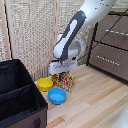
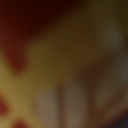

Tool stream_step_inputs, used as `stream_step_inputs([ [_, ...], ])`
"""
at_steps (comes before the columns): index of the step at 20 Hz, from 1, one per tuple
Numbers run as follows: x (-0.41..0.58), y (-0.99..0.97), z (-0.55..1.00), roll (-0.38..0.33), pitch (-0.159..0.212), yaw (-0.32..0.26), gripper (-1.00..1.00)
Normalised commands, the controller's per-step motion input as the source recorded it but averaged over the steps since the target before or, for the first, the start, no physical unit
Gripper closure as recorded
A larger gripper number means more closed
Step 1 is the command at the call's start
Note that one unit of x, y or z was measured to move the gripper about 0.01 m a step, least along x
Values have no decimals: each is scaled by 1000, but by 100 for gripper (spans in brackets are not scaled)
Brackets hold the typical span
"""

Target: Kindly direct your grabber toward the cereal bar. Delicately grip the cereal bar using your grabber. Transport the clutched cereal bar to the rear part of the organizer. Set the cereal bar down and place it in the rear section of the organizer.

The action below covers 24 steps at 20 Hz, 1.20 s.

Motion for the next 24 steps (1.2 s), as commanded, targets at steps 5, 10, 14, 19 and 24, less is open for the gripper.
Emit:
stream_step_inputs([
  [5,-51,-90,367,0,22,-3,100],
  [10,7,-150,783,0,37,-34,100],
  [14,99,-86,1000,-3,25,-66,100],
  [19,190,9,1000,-24,37,-96,100],
  [24,92,145,721,-5,8,-252,100],
])
